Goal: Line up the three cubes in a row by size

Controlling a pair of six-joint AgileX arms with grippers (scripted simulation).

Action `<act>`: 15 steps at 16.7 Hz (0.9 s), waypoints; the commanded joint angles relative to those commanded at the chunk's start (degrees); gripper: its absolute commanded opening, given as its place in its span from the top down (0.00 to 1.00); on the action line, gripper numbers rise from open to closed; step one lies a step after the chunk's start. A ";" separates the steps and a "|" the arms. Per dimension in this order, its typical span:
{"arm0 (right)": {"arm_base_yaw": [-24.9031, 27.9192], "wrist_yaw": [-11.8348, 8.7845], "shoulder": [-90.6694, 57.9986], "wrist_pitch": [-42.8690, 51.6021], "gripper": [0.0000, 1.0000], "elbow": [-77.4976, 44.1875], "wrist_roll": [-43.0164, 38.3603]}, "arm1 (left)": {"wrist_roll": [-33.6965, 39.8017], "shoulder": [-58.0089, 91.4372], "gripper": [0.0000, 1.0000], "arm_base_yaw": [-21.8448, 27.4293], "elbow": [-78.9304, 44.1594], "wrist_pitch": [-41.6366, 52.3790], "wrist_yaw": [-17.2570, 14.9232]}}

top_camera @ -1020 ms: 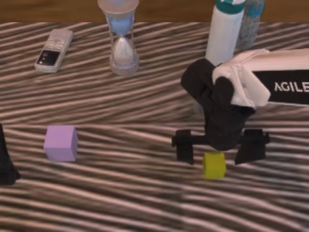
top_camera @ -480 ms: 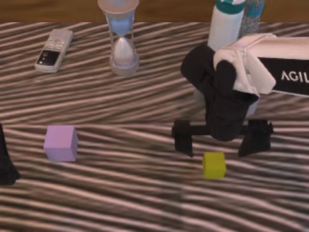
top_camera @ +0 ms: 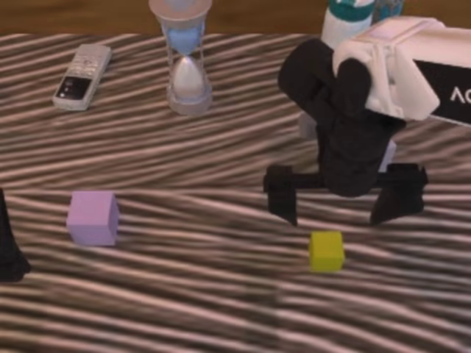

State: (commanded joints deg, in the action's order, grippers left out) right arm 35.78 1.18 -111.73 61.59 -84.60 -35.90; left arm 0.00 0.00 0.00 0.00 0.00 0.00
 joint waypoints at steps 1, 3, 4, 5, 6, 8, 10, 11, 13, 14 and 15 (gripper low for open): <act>0.00 0.00 0.00 0.00 0.00 0.00 0.00 | 0.00 0.00 0.00 0.00 0.00 0.00 0.00; 0.33 -0.12 1.75 -1.01 0.00 1.66 0.67 | 0.27 1.60 0.00 0.16 -1.58 1.07 0.09; 0.57 -0.22 3.54 -2.04 0.00 3.29 1.32 | 0.53 3.20 0.00 0.35 -3.13 2.14 0.13; 0.79 -0.32 5.95 -3.39 0.00 5.36 2.15 | 0.85 5.33 0.00 0.62 -5.11 3.54 0.17; 0.97 -0.42 8.97 -5.04 0.00 7.82 3.15 | 1.26 8.20 0.00 1.00 -7.65 5.36 0.18; 0.98 -0.63 16.80 -9.12 0.00 13.91 5.61 | 2.18 15.49 0.00 1.96 -13.59 9.74 0.15; 0.32 -0.86 26.78 -14.09 0.00 21.40 8.59 | 3.22 24.59 0.00 3.11 -20.23 14.82 0.08; -0.33 -1.00 32.41 -16.84 0.00 25.61 10.24 | 3.82 30.13 0.00 3.78 -24.04 17.79 0.03; -2.35 -1.29 44.46 -22.71 0.00 34.76 13.80 | 5.04 41.70 0.00 5.10 -31.69 23.83 -0.04; -3.74 -1.44 50.65 -25.77 0.00 39.53 15.66 | 5.65 47.51 0.00 5.74 -35.45 26.82 -0.07; -5.35 -1.58 56.82 -28.84 0.00 44.30 17.55 | 6.26 53.36 0.00 6.36 -39.21 29.80 -0.08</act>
State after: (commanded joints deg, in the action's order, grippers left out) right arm 30.43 -0.39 -54.90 32.74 -40.29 -18.35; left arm 6.26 53.36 6.36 -39.21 29.80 -0.08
